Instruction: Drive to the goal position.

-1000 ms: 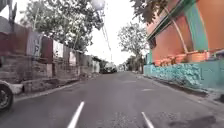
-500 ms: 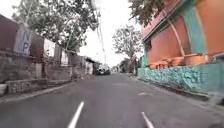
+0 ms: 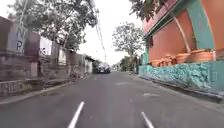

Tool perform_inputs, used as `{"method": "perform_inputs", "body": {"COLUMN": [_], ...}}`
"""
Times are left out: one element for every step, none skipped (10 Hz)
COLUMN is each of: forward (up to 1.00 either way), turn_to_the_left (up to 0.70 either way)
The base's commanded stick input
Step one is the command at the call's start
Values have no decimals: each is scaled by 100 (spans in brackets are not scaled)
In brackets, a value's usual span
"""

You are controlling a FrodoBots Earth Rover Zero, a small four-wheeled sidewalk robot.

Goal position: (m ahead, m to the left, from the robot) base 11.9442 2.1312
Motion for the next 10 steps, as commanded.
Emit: {"method": "perform_inputs", "body": {"forward": [70, 70, 70, 70, 70, 70, 70, 70, 70, 70], "turn_to_the_left": [0, 0, 0, 0, 0, 0, 0, 0, 0, 0]}}
